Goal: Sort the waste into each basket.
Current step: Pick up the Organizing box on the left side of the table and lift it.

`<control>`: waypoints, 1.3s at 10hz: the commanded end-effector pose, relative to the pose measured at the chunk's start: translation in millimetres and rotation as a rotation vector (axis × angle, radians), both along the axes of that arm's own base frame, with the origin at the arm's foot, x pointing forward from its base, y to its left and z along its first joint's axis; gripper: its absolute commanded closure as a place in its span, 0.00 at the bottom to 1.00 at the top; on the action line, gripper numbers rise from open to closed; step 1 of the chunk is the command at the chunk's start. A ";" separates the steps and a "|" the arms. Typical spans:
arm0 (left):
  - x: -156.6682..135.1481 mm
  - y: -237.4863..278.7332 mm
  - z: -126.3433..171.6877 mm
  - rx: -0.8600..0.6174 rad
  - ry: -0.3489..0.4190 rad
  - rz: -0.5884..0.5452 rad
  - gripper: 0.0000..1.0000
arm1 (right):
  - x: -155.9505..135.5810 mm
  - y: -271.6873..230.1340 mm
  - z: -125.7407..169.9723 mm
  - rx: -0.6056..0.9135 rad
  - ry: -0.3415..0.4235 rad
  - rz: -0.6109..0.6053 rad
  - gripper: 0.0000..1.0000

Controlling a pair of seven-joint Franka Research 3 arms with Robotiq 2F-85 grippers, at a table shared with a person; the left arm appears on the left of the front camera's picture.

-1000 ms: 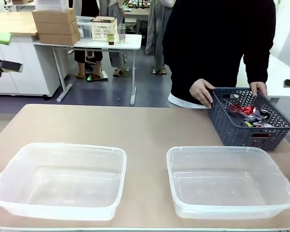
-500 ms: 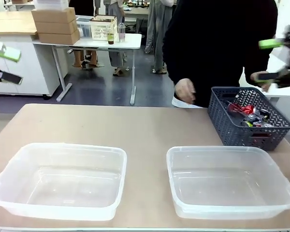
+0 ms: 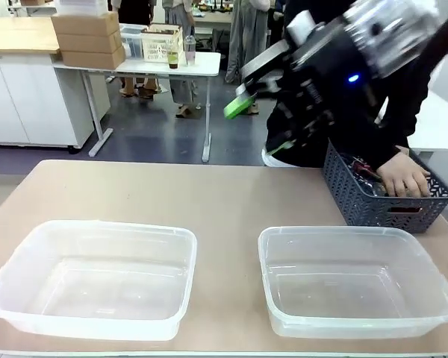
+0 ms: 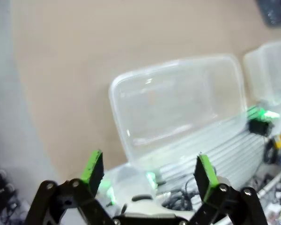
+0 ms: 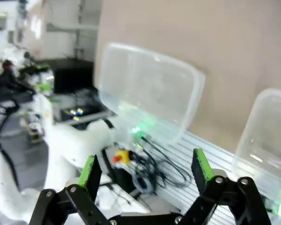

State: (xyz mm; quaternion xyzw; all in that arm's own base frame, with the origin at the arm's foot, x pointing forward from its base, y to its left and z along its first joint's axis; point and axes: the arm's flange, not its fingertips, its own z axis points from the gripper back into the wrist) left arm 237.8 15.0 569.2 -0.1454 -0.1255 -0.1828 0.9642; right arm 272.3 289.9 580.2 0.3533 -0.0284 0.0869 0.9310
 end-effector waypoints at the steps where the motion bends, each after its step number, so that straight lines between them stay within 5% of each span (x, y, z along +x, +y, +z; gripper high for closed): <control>1: 4.0 -19.8 -13.7 0.072 0.068 -0.063 0.00 | -16.7 19.7 -14.4 -0.159 0.019 0.079 0.00; 2: 11.7 -27.3 -11.1 -0.051 0.020 -0.128 0.00 | -21.1 15.9 -16.9 -0.169 0.032 0.128 0.00; 3: 0.2 -12.6 -7.6 0.043 0.030 -0.038 0.00 | -17.5 19.9 -12.7 -0.084 0.008 0.051 0.00; 6: 0.2 -12.6 -7.6 0.043 0.030 -0.038 0.00 | -24.0 24.7 -18.1 -0.120 0.010 0.097 0.00; 7: 2.5 -18.2 -10.1 0.031 0.034 -0.073 0.00 | -27.8 64.5 -24.5 -0.203 0.040 0.004 0.00; 11: -19.7 -24.5 -131.3 0.059 0.249 -0.122 0.00 | -29.8 159.8 -92.9 -0.442 0.174 -0.068 0.00; 13: -30.0 -23.3 -181.4 0.122 0.263 -0.037 0.00 | -28.7 175.4 -117.6 -0.576 0.218 -0.063 0.00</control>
